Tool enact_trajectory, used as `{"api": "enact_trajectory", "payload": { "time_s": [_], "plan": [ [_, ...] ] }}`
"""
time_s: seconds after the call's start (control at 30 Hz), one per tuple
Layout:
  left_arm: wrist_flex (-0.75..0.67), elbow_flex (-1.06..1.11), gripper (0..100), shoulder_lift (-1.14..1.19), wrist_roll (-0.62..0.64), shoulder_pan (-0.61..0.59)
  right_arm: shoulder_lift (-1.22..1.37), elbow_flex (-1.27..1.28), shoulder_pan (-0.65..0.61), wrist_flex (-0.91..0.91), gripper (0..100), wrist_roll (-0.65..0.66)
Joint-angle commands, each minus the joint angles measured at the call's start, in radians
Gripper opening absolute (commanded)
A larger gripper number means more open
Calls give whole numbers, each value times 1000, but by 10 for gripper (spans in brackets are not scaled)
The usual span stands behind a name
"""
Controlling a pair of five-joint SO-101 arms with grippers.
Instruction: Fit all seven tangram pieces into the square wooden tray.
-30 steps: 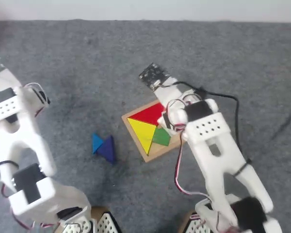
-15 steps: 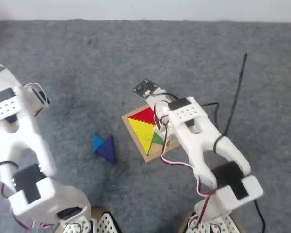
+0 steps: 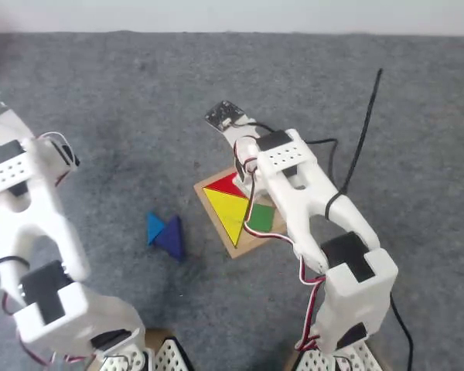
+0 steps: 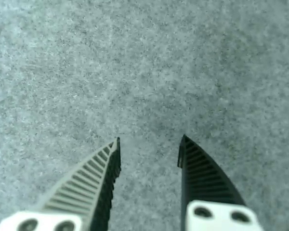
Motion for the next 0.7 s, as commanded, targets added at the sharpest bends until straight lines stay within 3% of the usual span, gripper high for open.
{"api": "enact_trajectory", "payload": {
  "time_s": [0.0,0.37,0.67],
  "plan": [
    [2,-5,195,-21,-5,6,-21,-60,10,13,505,-14],
    [2,-5,195,-20,-5,6,-62,21,10,87,505,-11],
    [3,-5,195,-20,-5,6,-54,152,4,-22,505,-9]
  ]
}}
